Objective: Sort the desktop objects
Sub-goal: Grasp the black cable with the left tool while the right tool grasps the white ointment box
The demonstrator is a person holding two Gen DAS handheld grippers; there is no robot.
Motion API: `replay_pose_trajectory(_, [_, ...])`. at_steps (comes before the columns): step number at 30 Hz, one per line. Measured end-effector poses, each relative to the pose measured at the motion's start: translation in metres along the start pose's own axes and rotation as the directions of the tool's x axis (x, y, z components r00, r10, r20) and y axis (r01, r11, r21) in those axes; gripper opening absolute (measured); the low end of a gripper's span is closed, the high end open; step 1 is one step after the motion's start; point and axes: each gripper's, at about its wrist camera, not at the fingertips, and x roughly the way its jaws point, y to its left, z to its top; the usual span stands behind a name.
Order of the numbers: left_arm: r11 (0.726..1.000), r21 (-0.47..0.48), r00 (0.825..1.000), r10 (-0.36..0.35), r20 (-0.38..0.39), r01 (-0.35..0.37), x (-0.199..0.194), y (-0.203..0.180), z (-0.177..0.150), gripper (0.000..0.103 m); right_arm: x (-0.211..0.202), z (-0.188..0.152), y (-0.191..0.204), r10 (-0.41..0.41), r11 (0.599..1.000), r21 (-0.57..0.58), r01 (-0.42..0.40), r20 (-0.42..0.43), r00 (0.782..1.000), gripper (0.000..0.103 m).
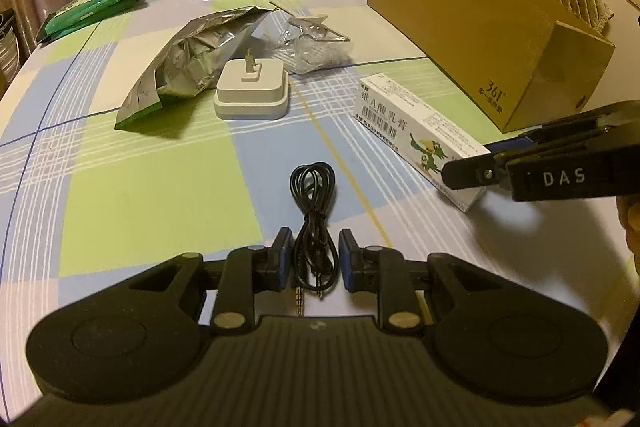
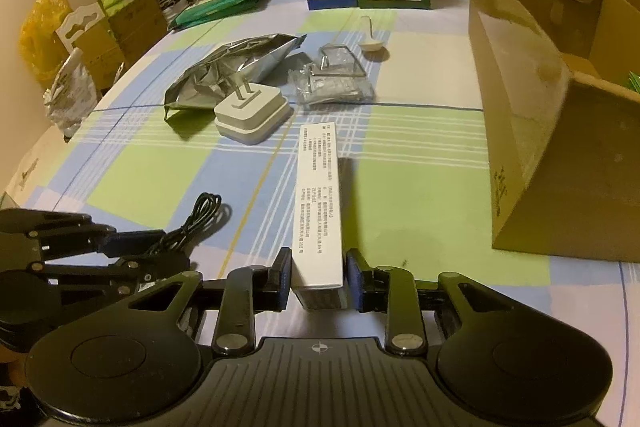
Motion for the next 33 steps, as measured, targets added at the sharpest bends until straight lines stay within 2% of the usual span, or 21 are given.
replay_pose_trajectory(6, [1.0,0.014,1.0,0.006,0.016,-0.006,0.006,-0.001,0.004,0.028,0.005,0.004,0.004,-0.007,1.0,-0.02,0.007,0.011,1.0,0.034])
replay_pose_trajectory(11, [0.999,0.027,0.999,0.028,0.028,-0.029,0.013,-0.003,0.009,0.028,0.009,0.007,0.006,-0.016,0.999,-0.039,0.017,0.013,1.0,0.036])
replay_pose_trajectory(13, [0.998,0.045,0.999,0.045,0.029,-0.046,0.015,-0.006,0.01,0.025,0.01,0.007,0.005,-0.019,0.999,-0.039,0.02,0.012,1.0,0.036])
replay_pose_trajectory(14, [0.998,0.049,0.998,0.049,0.028,-0.05,0.014,-0.007,0.011,0.012,0.01,0.008,0.005,-0.021,0.999,-0.038,0.021,0.011,1.0,0.036])
replay_pose_trajectory(15, [0.997,0.048,0.998,0.052,0.022,-0.053,0.014,-0.008,0.011,0.011,0.01,0.008,0.004,-0.02,0.999,-0.037,0.021,0.011,1.0,0.036])
replay_pose_trajectory(18, [0.996,0.054,0.998,0.066,0.013,-0.067,0.011,-0.011,0.011,0.01,0.01,0.009,0.004,-0.019,0.999,-0.039,0.02,0.013,1.0,0.036])
replay_pose_trajectory(27, [0.998,0.033,0.998,0.045,0.051,-0.047,-0.003,-0.011,0.013,0.01,0.014,0.012,0.005,-0.033,0.998,-0.052,0.034,0.022,0.999,0.036])
replay_pose_trajectory(33, [1.0,0.005,0.999,0.024,0.04,-0.025,-0.002,-0.008,0.013,0.01,0.019,0.014,0.006,-0.041,0.997,-0.063,0.042,0.02,0.999,0.036])
